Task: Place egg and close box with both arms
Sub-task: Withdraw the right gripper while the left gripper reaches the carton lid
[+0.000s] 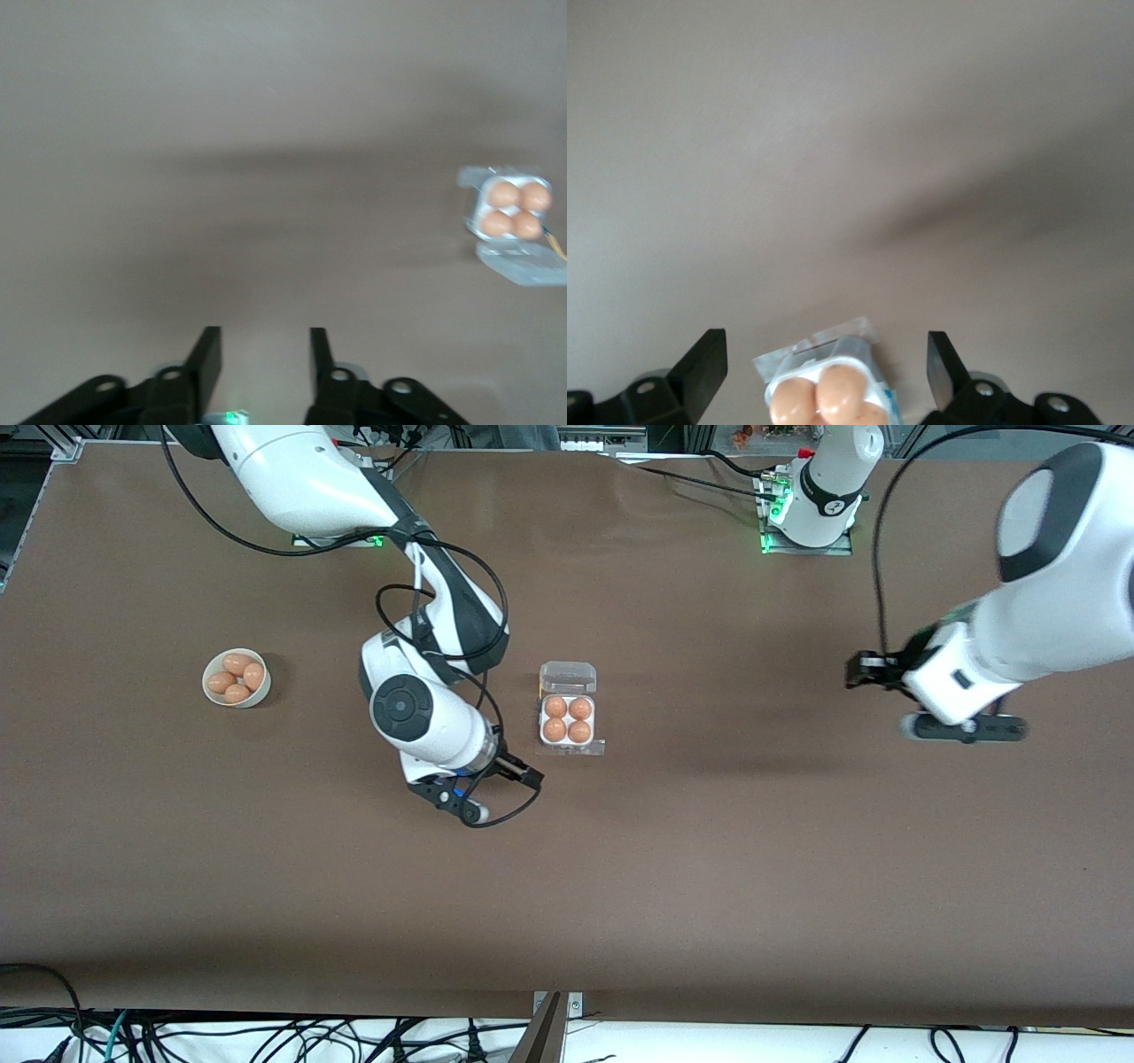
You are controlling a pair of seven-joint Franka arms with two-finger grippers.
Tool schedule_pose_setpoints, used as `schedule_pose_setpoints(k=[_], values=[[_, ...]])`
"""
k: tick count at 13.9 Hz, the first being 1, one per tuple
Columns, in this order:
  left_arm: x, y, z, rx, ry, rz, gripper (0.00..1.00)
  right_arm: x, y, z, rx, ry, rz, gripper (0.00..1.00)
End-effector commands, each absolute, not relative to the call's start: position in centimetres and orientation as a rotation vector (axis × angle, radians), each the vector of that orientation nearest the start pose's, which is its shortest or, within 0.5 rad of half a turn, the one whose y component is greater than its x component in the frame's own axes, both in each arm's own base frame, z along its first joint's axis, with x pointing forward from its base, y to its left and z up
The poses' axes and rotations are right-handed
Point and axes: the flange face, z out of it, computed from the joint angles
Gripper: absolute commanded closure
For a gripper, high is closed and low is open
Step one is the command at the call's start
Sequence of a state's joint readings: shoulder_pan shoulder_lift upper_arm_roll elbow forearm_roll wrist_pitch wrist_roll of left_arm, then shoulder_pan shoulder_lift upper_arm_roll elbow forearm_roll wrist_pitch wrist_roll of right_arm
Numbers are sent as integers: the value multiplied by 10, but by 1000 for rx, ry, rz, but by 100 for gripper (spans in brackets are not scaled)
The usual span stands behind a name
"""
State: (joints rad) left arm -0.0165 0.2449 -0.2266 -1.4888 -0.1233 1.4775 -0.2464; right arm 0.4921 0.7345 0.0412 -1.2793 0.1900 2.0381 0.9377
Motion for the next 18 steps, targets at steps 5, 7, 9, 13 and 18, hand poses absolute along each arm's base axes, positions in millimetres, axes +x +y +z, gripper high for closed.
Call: schedule_pose_setpoints(k=[5,7,9,13,18], values=[[551,-300,447,-3136,-134,777,96,649,281,379,-2976,476,183,0],[548,-325,433,-3164,-138,875,96,638,248,394,-3004,334,171,0],[547,-338,418,-3178,-150,981,96,633,212,410,-3060,248,124,0],[522,-389,368,-3107,-69,1104,96,611,120,461,-3116,90,21,0],[489,-450,332,-3076,-43,1212,96,578,61,526,-3115,157,-58,0]])
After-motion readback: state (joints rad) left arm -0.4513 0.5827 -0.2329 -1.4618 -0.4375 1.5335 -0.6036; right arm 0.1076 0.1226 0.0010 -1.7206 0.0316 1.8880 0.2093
